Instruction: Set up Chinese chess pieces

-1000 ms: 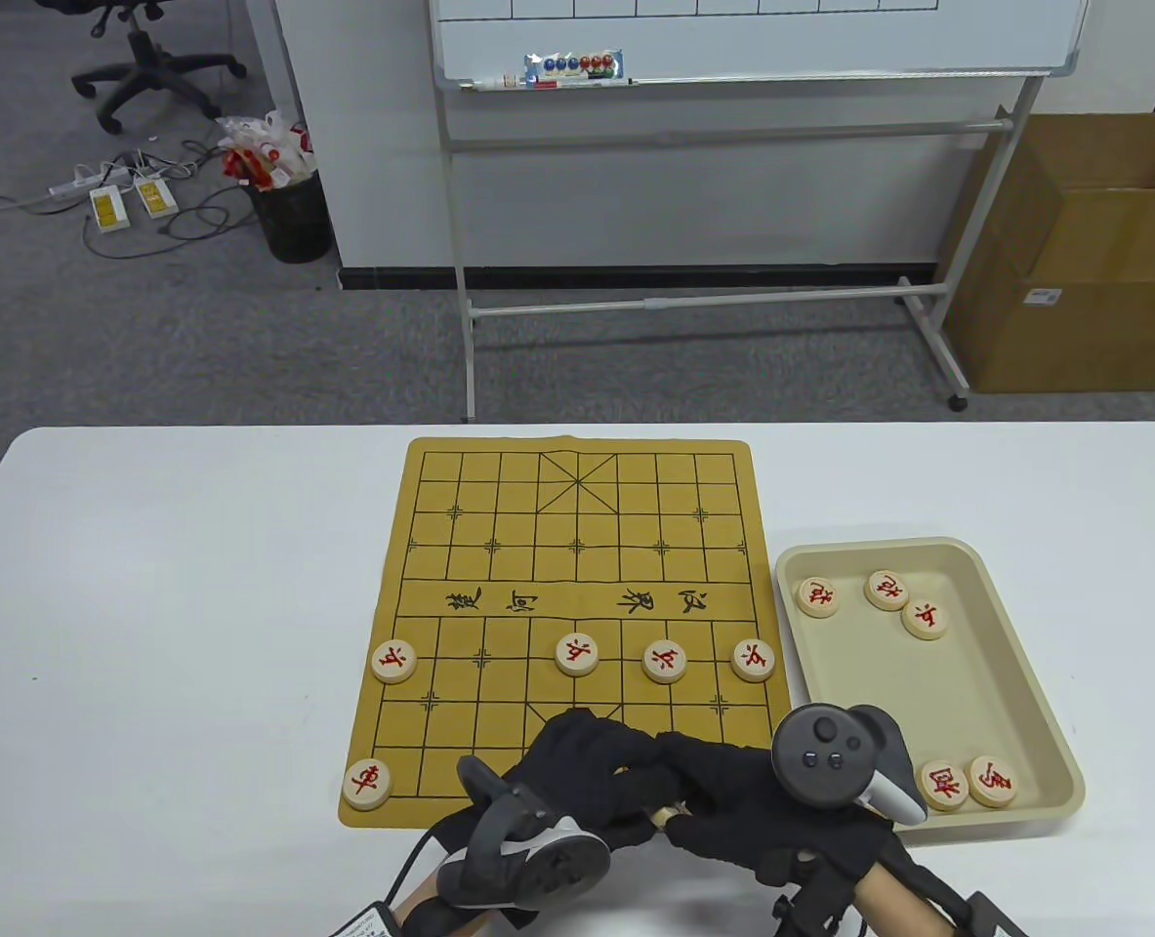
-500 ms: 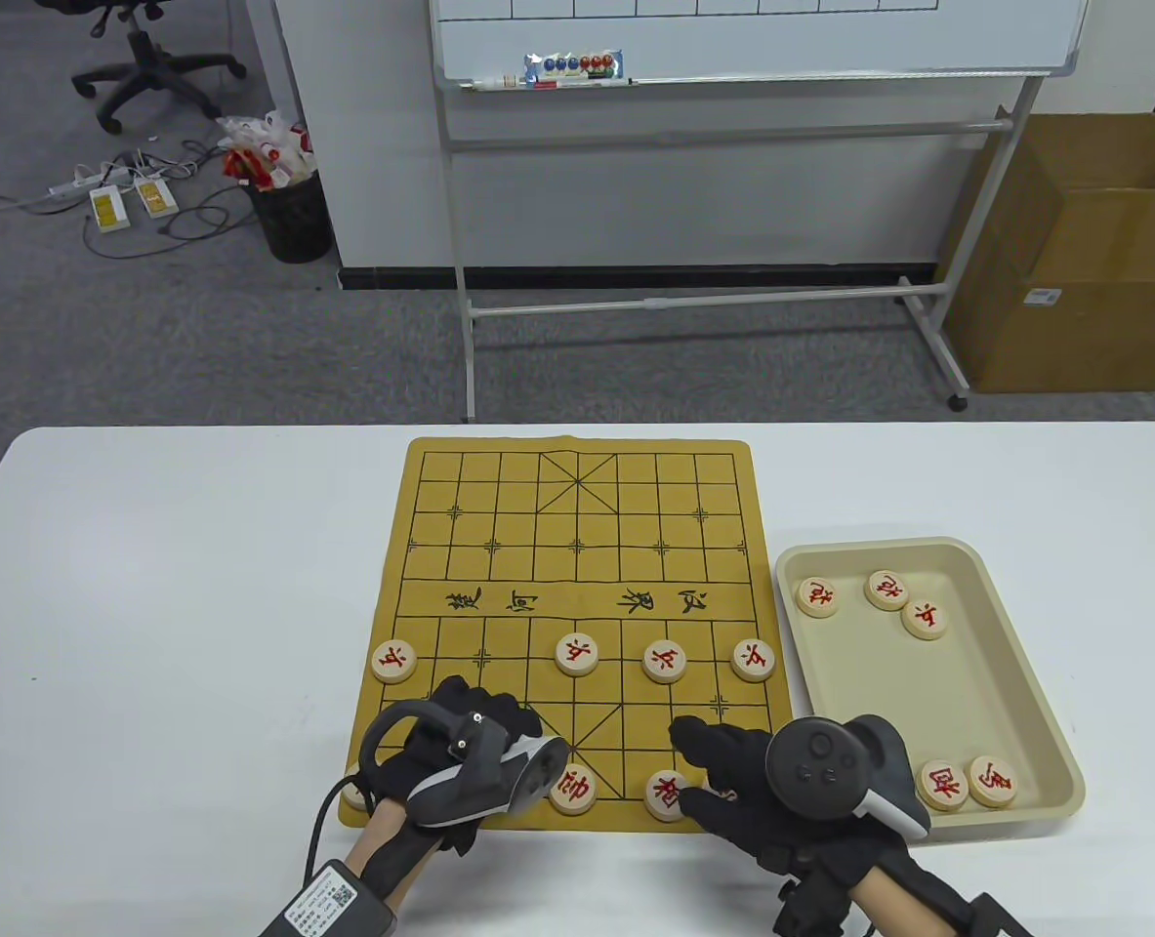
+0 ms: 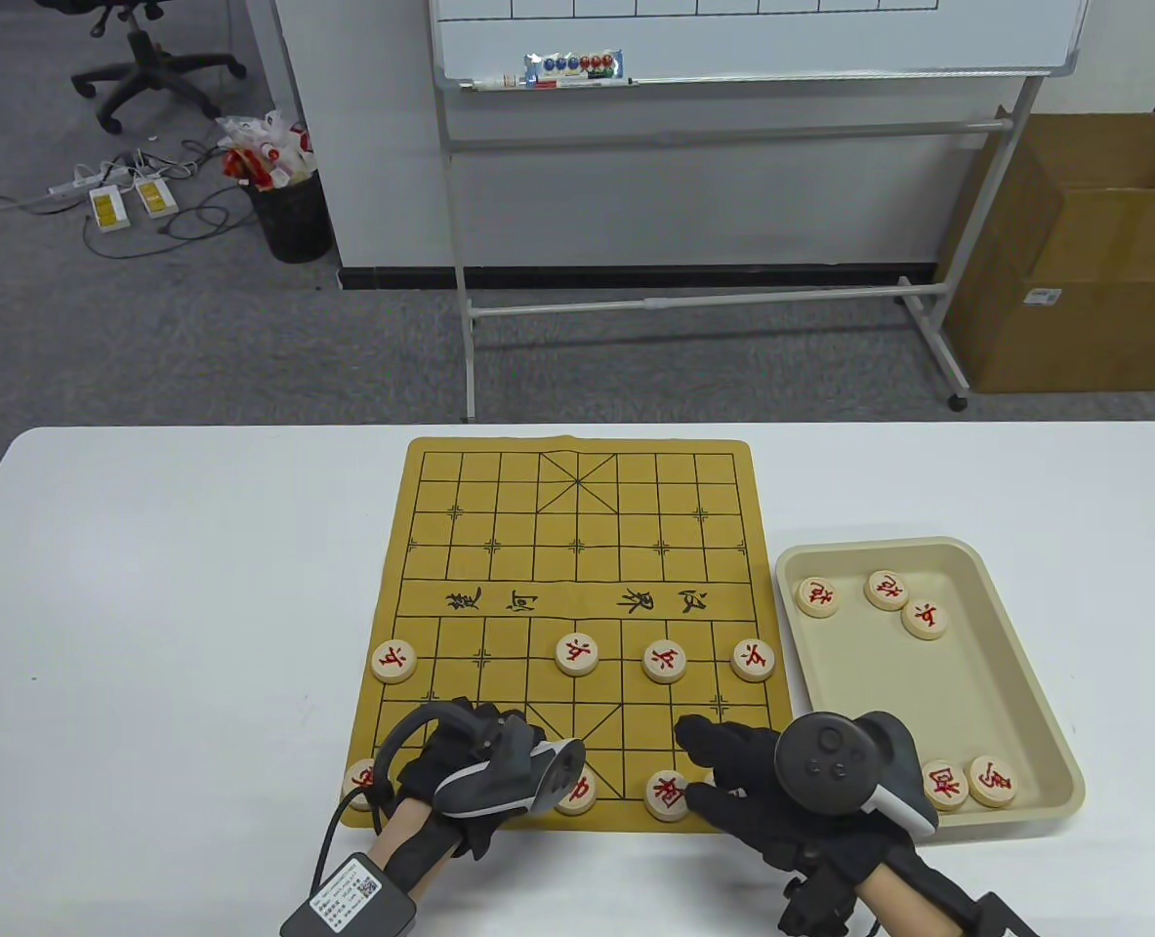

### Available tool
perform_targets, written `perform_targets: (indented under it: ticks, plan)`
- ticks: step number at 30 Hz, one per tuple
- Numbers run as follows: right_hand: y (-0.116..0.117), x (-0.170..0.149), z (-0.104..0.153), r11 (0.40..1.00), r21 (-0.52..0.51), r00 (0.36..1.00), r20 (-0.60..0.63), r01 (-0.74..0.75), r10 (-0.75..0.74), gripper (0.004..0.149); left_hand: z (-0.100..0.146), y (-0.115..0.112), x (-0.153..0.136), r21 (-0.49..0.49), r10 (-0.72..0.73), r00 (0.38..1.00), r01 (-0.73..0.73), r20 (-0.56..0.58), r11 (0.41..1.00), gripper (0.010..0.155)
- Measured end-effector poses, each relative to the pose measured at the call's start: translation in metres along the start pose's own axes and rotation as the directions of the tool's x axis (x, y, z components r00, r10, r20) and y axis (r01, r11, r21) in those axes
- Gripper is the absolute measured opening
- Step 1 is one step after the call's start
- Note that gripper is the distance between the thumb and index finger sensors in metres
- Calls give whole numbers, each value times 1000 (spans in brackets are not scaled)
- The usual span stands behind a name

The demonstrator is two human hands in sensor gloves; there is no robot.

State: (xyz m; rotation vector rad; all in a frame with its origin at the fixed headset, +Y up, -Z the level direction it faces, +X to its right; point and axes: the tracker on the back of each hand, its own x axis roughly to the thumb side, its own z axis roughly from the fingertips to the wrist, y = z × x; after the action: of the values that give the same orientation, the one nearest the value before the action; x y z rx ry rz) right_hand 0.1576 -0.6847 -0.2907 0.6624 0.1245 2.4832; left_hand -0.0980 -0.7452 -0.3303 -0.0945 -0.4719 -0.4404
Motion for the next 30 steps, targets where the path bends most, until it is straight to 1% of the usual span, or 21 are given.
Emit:
perform_targets:
  ticks: [4,9,11,12,14,15,17,19,20,21,22,24,26,28,30]
  plan:
    - [0,-1,0,1000,1,1000,-4,2,-2,71,-3,-6,5,-56,-34,999,35,17,998,59]
    - [-1,-1,0,1000,3,1000,-8,3,-3,71,-3,-3,3,-89,-9,1000,10,10,996,59]
    - [-1,-1,0,1000,4,1000,-8,1,-1,71,1,5,-1,-56,2,1000,-3,-8,998,60]
    - [-1,-1,0,1000,3,1000,-8,1,-1,71,4,12,-5,-1,32,999,-32,-21,1000,62]
    - [-1,-1,0,1000,-2,1000,-6,0,0,71,12,25,-11,79,111,993,-109,-28,991,66]
    - [-1,-1,0,1000,-6,1000,-5,-3,3,71,18,33,-13,148,169,985,-164,-21,975,67]
    - [0,0,0,1000,-10,1000,-6,-15,15,72,29,45,-15,245,223,975,-214,-10,946,69]
    - [1,2,0,999,-24,999,-2,-35,35,73,37,52,-15,321,309,951,-301,28,898,69]
    - [2,4,0,998,-31,999,1,-46,46,75,39,54,-16,350,373,926,-370,61,861,67]
    - [3,5,0,998,-36,998,3,-61,61,76,39,54,-16,348,450,887,-456,105,819,67]
    - [4,7,1,996,-44,997,4,-73,73,76,39,54,-15,338,512,850,-522,127,783,68]
    - [6,9,1,993,-65,995,16,-95,96,78,39,52,-13,319,577,799,-598,168,735,71]
    - [9,10,0,993,-52,994,17,-108,109,79,38,51,-9,311,588,789,-613,179,727,75]
    - [12,11,-1,992,-37,993,21,-117,117,80,38,50,-6,315,578,796,-603,181,733,79]
    - [14,11,-1,991,-41,991,25,-128,129,80,38,51,-3,308,581,791,-610,189,730,80]
